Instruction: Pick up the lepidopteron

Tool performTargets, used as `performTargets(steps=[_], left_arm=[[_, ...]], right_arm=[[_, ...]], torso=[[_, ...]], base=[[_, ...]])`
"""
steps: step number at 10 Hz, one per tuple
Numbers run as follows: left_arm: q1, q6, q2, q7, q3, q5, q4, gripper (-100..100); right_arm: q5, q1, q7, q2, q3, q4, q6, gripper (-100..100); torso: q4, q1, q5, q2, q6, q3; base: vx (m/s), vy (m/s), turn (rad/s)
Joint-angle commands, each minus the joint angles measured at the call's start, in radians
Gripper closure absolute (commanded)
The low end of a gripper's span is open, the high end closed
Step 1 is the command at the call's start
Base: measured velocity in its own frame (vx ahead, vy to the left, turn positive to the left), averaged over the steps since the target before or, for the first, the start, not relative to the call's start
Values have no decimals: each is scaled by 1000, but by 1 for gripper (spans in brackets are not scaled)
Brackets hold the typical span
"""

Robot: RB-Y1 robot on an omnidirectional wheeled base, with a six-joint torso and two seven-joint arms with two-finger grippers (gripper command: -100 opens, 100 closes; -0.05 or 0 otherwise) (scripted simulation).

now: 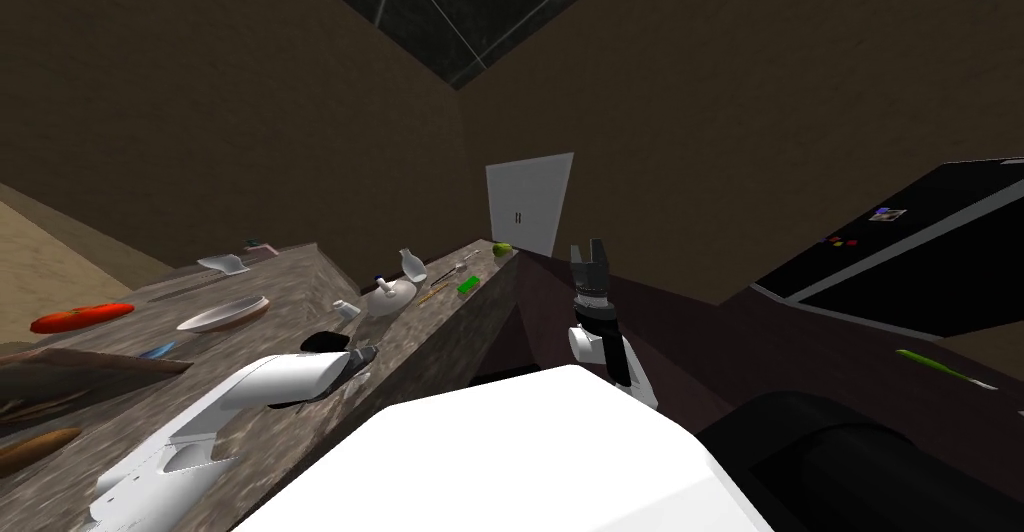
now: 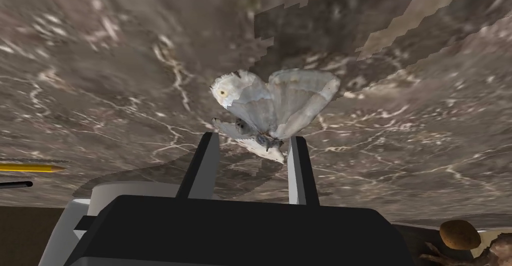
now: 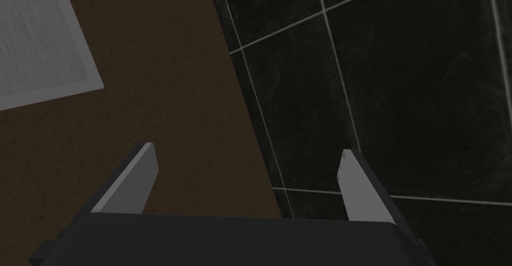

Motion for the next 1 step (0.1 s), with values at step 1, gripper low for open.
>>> performTargets(steps=[1], left_arm=[[0, 0, 0, 0, 0, 0, 0, 0]], right_arm=[[0, 0, 0, 0, 0, 0, 0, 0]], torso=[[0, 0, 0, 0, 0, 0]], base=[[0, 0, 0]])
